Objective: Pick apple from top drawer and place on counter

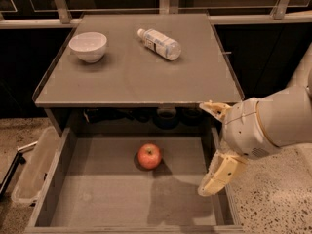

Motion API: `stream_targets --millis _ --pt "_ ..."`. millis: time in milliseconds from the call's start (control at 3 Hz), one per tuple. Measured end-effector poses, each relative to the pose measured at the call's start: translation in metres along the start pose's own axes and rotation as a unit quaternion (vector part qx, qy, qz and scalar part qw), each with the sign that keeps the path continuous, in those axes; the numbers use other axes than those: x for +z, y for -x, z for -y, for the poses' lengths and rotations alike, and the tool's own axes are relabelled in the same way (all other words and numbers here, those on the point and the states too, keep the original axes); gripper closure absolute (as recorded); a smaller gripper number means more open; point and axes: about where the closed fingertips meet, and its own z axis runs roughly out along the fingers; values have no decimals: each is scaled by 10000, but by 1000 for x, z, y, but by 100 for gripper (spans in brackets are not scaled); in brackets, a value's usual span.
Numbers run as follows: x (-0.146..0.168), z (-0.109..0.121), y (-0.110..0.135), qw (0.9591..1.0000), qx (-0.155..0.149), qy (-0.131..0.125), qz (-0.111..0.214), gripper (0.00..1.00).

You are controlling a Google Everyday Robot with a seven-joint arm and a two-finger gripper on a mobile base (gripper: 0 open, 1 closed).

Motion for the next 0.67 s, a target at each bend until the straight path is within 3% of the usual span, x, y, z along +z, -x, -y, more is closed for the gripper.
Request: stream_targets --millis 333,667 --pt "8 -2 -4 9999 107 31 -8 0" --pt "37 -2 -4 9996 236 -24 131 0"
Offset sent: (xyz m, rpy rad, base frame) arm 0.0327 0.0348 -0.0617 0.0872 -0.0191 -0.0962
